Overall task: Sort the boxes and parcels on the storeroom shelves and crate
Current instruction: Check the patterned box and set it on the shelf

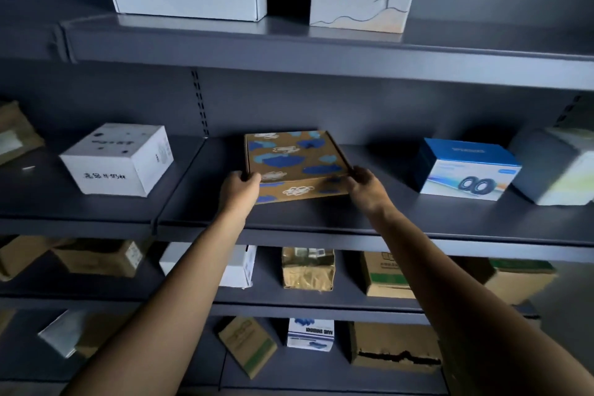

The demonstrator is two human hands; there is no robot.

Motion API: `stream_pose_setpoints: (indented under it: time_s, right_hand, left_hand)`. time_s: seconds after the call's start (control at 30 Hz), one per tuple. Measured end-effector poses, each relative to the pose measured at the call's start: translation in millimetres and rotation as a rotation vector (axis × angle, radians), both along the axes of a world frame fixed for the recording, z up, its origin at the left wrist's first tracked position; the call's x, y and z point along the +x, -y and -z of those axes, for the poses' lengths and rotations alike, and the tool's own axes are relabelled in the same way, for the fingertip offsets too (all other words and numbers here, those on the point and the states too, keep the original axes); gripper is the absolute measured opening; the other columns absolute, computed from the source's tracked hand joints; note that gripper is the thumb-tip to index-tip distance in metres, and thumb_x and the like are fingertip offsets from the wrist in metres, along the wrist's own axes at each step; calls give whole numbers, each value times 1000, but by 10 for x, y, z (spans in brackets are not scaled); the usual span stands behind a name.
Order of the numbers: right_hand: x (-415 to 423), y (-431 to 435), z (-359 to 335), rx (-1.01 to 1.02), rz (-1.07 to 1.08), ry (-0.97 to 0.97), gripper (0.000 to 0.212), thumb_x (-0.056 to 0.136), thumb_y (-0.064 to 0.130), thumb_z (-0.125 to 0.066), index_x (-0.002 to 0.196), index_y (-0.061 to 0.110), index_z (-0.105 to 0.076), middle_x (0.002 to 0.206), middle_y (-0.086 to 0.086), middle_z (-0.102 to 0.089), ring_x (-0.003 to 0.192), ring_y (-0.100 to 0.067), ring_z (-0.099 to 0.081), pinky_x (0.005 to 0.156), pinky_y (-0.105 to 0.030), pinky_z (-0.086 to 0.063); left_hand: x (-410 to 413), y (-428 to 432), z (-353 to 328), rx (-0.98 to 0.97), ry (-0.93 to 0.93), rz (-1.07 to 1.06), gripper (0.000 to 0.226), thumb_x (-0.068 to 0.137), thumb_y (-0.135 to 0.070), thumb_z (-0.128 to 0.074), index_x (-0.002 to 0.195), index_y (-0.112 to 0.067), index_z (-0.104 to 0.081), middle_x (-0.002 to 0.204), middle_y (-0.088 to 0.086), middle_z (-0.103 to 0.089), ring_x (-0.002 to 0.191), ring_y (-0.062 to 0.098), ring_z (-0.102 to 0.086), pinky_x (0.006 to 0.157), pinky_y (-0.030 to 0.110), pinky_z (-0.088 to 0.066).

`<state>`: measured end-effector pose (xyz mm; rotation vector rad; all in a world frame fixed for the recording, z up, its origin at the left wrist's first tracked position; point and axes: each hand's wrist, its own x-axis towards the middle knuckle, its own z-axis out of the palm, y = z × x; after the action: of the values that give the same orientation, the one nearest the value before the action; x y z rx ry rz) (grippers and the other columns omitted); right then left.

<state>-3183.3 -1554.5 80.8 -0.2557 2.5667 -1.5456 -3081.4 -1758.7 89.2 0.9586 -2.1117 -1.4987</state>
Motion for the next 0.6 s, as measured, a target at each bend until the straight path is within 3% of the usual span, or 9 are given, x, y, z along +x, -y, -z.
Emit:
stream_pose_setpoints:
  time_s: [0.03, 0.1, 0.2, 0.27, 0.4, 0.5, 0.6]
  right_hand:
    - [30, 28, -25, -39, 20, 6, 37, 93, 32, -61, 122, 8, -60, 112, -8, -67, 106, -25, -63, 90, -40, -49]
    - [75, 63, -62, -132, 77, 22, 41, 91, 42, -61, 114, 8, -58, 106, -8, -67, 97, -23, -63, 77, -36, -51]
    - [146, 50, -165, -323, 148, 143, 53, 75, 61, -59, 105, 18, -53, 110, -10, -68, 98, -24, -68, 84, -46, -57]
    - [252, 12, -301, -440, 162, 212, 35, 88, 52, -57, 100, 19, -51, 112, -12, -66, 94, -26, -70, 79, -48, -59]
    - [296, -104, -417, -642, 210, 380, 24, 99, 28, -52, 88, 7, -57, 79, -10, -64, 48, -18, -66, 45, -31, -57]
    - [359, -143, -507, -693, 180, 456, 26, 99, 28, -53, 81, 9, -54, 81, -10, -58, 61, -22, -64, 45, -31, -56]
    - [466, -116, -570, -673, 102, 451, 22, 96, 29, -57, 91, 8, -58, 90, -12, -61, 74, -22, -61, 49, -28, -55]
  left_hand:
    - [16, 5, -4, 15, -26, 39, 24, 92, -25, -50, 103, -7, -62, 101, 11, -65, 93, 31, -61, 66, 30, -42]
    - [37, 25, -21, 43, -118, 48, 16, 91, -27, -52, 92, -13, -60, 94, 7, -63, 90, 29, -61, 70, 32, -46]
    - [43, 49, -108, 138, -209, 25, 15, 92, -33, -57, 98, -21, -52, 100, 0, -58, 95, 22, -61, 77, 37, -56]
    - [54, 25, -208, 213, -259, 17, 22, 92, -35, -59, 105, -20, -50, 106, 0, -58, 95, 18, -61, 64, 30, -55]
    - [100, -105, -395, 239, -327, 13, 22, 91, -40, -62, 96, -21, -52, 101, -2, -59, 90, 15, -61, 57, 24, -52]
    - [144, -256, -507, 376, -458, -46, 16, 90, -34, -65, 88, -23, -54, 95, -1, -62, 89, 15, -63, 67, 27, -57]
    - [192, -511, -586, 722, -489, -37, 34, 88, -32, -70, 114, -15, -56, 105, -1, -62, 93, 12, -62, 79, 32, -57]
